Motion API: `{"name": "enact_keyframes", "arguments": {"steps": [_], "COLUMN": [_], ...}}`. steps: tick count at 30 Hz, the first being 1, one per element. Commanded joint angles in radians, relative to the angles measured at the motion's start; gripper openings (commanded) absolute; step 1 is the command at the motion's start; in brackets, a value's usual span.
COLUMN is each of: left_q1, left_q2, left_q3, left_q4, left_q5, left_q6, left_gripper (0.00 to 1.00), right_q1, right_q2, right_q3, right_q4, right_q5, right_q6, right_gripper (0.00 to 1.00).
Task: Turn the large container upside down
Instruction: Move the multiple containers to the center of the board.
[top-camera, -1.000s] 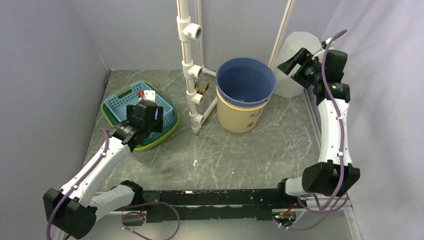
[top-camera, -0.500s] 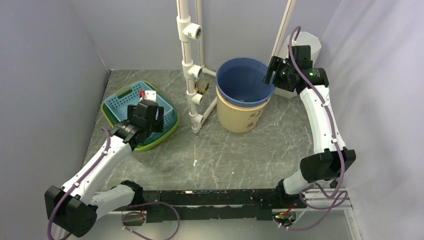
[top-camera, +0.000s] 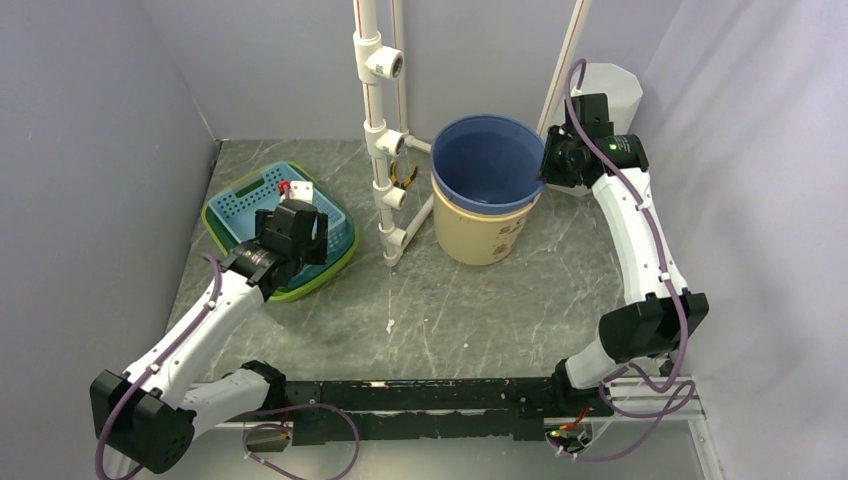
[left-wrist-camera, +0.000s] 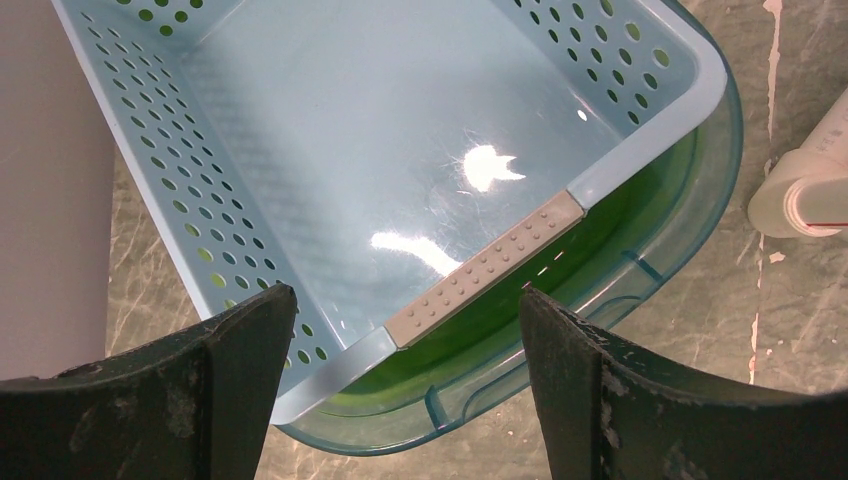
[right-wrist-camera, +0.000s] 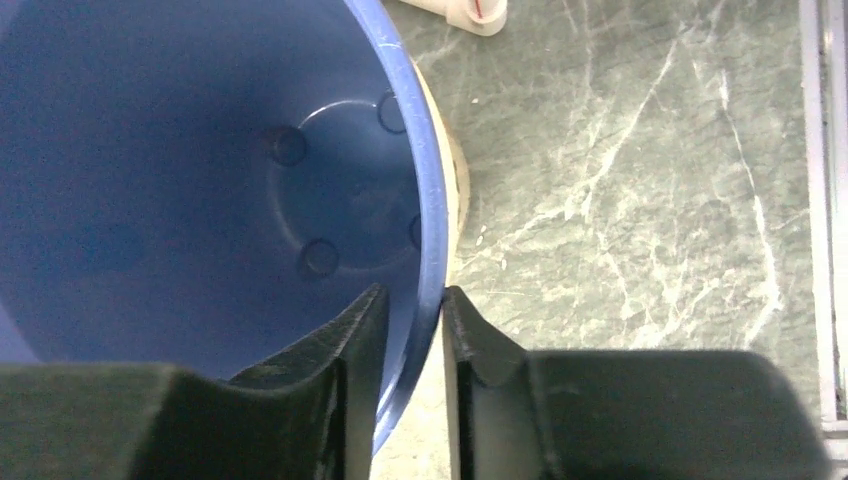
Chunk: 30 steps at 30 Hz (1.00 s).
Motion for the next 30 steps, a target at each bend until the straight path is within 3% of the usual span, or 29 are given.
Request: {"name": "enact_keyframes", "arguments": {"steps": [1,5,19,25,30], "left_q1": [0.003,0.003,0.003,0.003,0.003], "left_q2": [-0.02,-0.031,-0.058,-0.13,-0.189], "left_q3": [0.018,0.016,0.014,0.067,0.103], "left_q4": [0.013,0.006,-0.009,-0.04,-0.006], "left_q5": [-0.012,-0.007,0.031,0.23,0.498], "left_q6": [0.006,-0.002,-0.038,-0.124,-0.155], "left_gripper": [0.87,0.87,0.87,0.87,0.86], "right_q1": [0.005,0.006,-0.004,-0.004,-0.004], "right_q2": [-0.075,-0.126,-0.301,-0.367,-0.352], "right_q3": [0.013,0.002,0.006,-0.056,-0.156], "right_q4": [0.044,0.037,-0.079,-0.053,-0.04], "right_q5": [0.038,0.038,-0.268,-0.535,-0.677], "right_q6": [0.016,-0.004,-0.187,-0.268,-0.325], "right_gripper": [0.22,0.02,0.0,0.0,0.0]}}
